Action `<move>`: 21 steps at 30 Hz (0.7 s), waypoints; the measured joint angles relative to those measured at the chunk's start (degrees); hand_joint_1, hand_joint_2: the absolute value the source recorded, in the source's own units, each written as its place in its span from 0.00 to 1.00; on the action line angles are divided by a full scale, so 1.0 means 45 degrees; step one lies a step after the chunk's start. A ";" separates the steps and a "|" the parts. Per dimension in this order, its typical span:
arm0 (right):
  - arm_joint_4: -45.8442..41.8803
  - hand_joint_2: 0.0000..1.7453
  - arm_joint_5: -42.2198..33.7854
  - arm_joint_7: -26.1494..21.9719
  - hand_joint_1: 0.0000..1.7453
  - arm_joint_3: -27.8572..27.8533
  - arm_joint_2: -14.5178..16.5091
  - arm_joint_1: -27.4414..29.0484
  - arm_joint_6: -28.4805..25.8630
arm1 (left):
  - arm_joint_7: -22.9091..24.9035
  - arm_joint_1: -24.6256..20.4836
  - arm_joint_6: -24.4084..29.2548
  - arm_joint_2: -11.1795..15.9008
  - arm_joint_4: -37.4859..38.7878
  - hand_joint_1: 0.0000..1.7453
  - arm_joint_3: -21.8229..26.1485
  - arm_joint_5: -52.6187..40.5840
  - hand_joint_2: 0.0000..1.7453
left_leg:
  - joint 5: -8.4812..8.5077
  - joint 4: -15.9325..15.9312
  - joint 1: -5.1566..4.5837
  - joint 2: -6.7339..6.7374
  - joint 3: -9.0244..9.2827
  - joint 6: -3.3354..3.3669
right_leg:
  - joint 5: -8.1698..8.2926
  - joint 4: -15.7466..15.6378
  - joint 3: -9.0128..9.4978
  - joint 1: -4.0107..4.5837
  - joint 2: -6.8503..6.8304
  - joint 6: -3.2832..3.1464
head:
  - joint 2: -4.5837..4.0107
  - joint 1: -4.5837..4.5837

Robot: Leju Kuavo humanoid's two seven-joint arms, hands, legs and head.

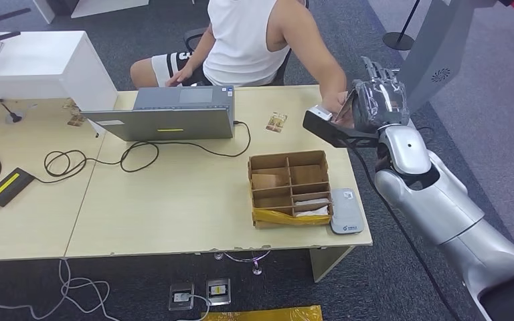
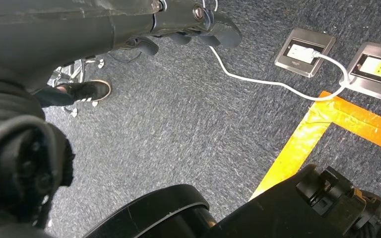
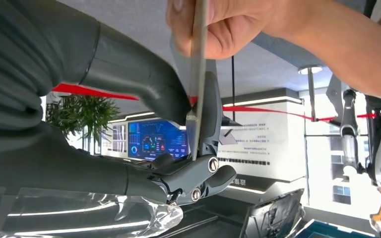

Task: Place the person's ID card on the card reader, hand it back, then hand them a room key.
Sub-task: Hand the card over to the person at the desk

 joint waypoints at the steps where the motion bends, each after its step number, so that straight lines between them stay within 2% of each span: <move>1: 0.0143 1.00 -0.0010 0.0000 0.00 0.0061 0.0030 -0.0013 -0.0006 | 0.0000 0.0002 0.0002 0.0000 0.0000 0.00 0.0002 0.0006 0.00 | 0.0000 0.0000 0.0000 0.0000 0.0000 0.0000 | 0.0000 0.0000 0.0000 0.0000 0.0000 0.0000 | 0.0000 0.0000; 11: 0.1160 1.00 0.0065 0.0144 0.00 0.0577 0.0317 -0.0038 -0.0879 | 0.0000 0.0116 0.0138 0.0005 -0.0002 0.00 0.0155 0.0167 0.00 | 0.0000 0.0000 0.0000 0.0001 0.0002 0.0000 | 0.0000 0.0000 -0.0001 0.0000 0.0002 0.0000 | 0.0000 0.0001; 19: 0.1134 1.00 0.0606 0.0574 0.00 0.0610 0.0300 0.0094 -0.1594 | -0.0006 0.0291 0.0619 0.0001 -0.0002 0.00 0.0220 0.0454 0.00 | -0.0001 0.0002 0.0000 0.0006 0.0011 0.0000 | 0.0000 -0.0001 -0.0004 0.0000 0.0007 0.0000 | 0.0000 0.0000; 21: 0.0963 1.00 0.0935 0.0803 0.00 0.0535 0.0246 0.0250 -0.2088 | -0.0032 0.0354 0.0832 0.0001 -0.0007 0.00 0.0231 0.0602 0.00 | -0.0001 0.0003 0.0000 0.0006 0.0015 0.0000 | 0.0000 -0.0001 -0.0005 0.0000 0.0010 0.0000 | 0.0000 0.0000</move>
